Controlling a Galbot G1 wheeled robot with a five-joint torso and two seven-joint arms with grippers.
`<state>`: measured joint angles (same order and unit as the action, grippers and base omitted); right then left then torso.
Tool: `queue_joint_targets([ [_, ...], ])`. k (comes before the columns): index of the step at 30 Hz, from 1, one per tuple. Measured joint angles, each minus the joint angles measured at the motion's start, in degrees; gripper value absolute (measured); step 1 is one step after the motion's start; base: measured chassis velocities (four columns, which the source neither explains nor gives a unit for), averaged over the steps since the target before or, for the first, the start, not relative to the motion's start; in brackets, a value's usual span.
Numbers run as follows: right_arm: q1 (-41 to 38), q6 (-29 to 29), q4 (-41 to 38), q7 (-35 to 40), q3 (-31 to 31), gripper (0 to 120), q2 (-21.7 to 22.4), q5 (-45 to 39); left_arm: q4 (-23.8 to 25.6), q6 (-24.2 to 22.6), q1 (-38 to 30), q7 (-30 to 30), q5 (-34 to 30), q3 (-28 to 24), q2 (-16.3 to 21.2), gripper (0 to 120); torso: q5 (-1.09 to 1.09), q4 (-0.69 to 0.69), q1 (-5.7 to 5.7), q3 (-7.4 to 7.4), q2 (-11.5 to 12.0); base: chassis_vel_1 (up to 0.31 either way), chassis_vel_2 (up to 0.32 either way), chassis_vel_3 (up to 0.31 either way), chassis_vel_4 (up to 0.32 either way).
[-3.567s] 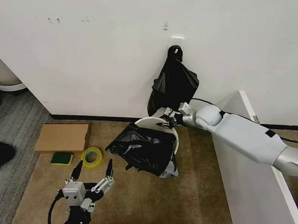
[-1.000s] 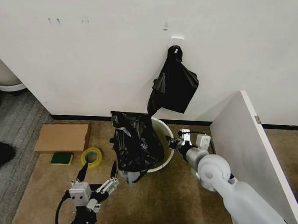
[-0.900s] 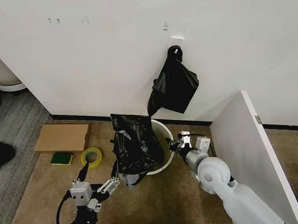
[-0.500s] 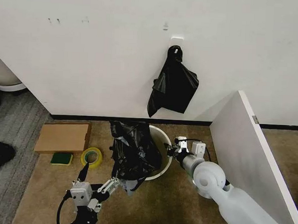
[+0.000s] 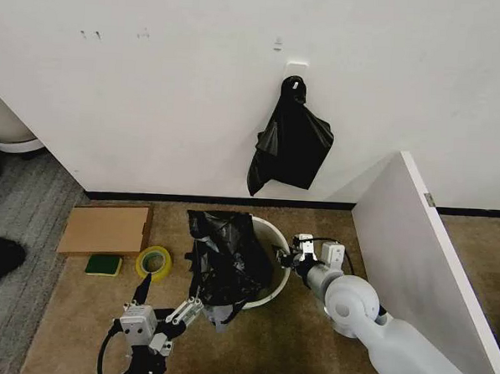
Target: Place the garbage bag over the trash bin.
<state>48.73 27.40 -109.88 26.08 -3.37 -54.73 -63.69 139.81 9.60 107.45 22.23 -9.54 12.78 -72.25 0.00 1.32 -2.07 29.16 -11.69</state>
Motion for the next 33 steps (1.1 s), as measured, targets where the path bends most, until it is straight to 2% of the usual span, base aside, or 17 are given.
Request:
queue_joint_targets([
  [8,0.8,-0.2,-2.0,-2.1,2.9,72,2.1,2.4,0.9,0.0,1.0,0.0,0.2,-0.2,0.0,100,0.01,-0.01,0.0,0.0,0.0,0.0,0.0,0.0,0.0],
  [9,1.3,-0.6,-2.7,-3.0,3.9,79,3.0,3.8,1.1,0.1,1.4,0.0,0.3,-0.3,0.0,100,0.0,0.0,0.0,0.0,0.0,0.0,0.0,0.0,0.0],
  [11,1.5,-0.8,-3.0,-3.4,4.4,83,3.5,4.5,1.1,0.1,1.6,0.1,0.4,-0.3,0.0,100,0.0,0.0,0.0,0.0,0.0,0.0,0.0,0.0,0.0],
  [15,3.4,-4.3,-6.5,-7.0,6.9,98,8.0,10.8,0.4,1.3,3.1,0.1,0.9,-0.7,0.0,100,0.0,0.01,0.0,0.0,0.0,0.0,0.0,0.0,0.0],
  [18,3.8,-6.2,-7.9,-9.3,7.2,100,10.1,13.8,-0.2,2.0,3.4,0.1,1.1,-0.8,0.1,100,0.02,0.0,0.0,0.0,0.0,0.0,0.0,0.0,0.0],
  [22,4.3,-9.8,-13.2,-16.5,5.4,100,16.7,20.5,-1.4,3.5,4.5,0.2,1.5,-1.5,0.0,100,0.0,0.0,0.0,0.0,0.0,0.0,0.0,0.0,0.0],
  [25,4.2,-9.8,-14.2,-17.6,4.7,100,17.6,20.8,-1.4,3.6,4.9,0.2,1.5,-1.5,0.0,100,-0.01,0.0,0.0,0.0,0.0,0.0,0.0,0.0,0.0],
  [29,2.9,-7.6,-19.5,-21.0,0.2,100,21.1,21.3,-1.2,5.6,9.0,-0.5,0.5,1.5,1.0,100,0.0,0.0,0.0,0.0,0.0,0.0,0.0,0.0,0.0],
  [33,1.5,-4.3,-22.3,-21.5,-3.2,100,21.3,21.0,-2.6,9.0,12.2,-1.3,-0.7,5.4,1.4,100,-0.01,0.0,0.0,0.0,0.0,0.0,0.0,0.0,0.0],
])
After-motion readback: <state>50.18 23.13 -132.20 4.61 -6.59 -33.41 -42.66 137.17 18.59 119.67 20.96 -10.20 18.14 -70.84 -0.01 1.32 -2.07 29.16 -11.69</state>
